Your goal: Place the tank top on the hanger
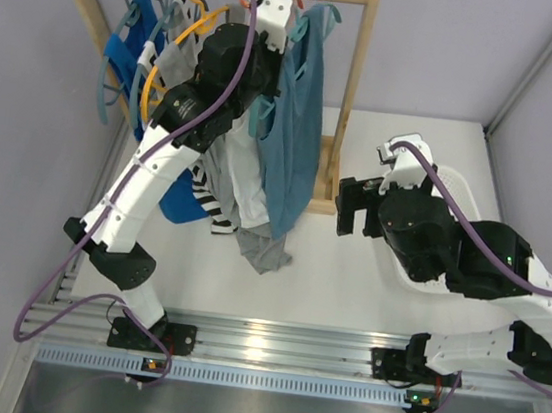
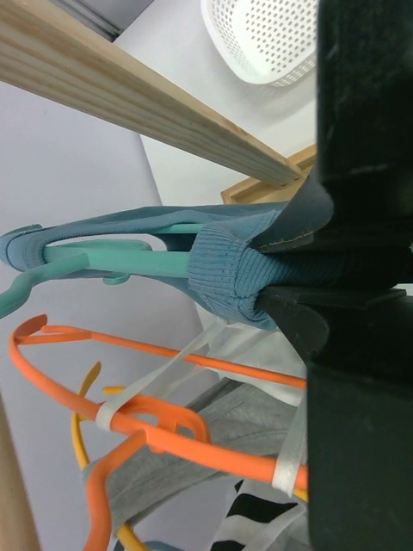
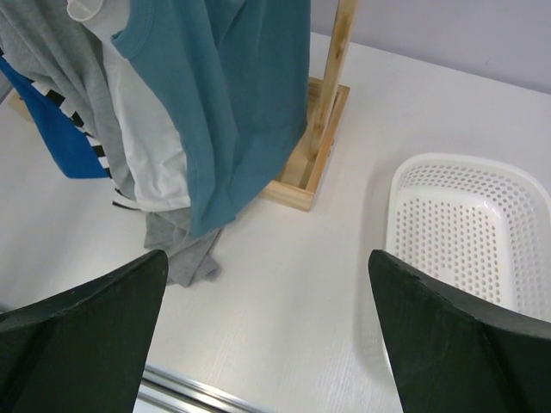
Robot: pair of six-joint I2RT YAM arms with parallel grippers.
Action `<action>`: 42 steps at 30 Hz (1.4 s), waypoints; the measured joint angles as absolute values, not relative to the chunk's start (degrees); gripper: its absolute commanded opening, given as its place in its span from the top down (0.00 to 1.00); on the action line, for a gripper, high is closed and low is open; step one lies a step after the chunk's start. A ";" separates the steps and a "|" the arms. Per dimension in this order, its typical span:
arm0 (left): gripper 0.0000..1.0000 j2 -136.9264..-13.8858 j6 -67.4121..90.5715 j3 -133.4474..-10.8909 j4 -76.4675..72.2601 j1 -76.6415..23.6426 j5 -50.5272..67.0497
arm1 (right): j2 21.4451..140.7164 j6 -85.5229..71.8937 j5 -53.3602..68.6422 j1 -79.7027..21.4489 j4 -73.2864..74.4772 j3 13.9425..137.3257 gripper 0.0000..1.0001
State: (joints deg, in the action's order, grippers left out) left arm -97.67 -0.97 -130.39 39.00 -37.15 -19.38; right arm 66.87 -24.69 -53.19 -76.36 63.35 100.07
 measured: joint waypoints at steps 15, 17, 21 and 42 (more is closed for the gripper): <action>0.69 -92.95 1.52 -120.97 33.39 -37.06 -17.43 | 66.48 -24.73 -52.77 -76.36 62.65 98.63 0.00; 0.64 -91.96 1.63 -120.31 33.34 -37.06 -17.37 | 66.48 -24.73 -52.66 -76.36 62.59 98.63 0.00; 0.57 -90.06 1.56 -119.96 33.08 -37.06 -17.08 | 66.48 -24.71 -52.60 -76.36 62.57 98.63 0.00; 0.46 -68.34 7.07 -102.48 31.53 -37.06 -8.56 | 62.83 -26.33 -48.69 -76.34 56.03 83.90 0.00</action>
State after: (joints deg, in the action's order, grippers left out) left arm -68.34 7.07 -102.48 31.53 -37.06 -8.56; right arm 62.83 -26.33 -48.69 -76.34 56.03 83.90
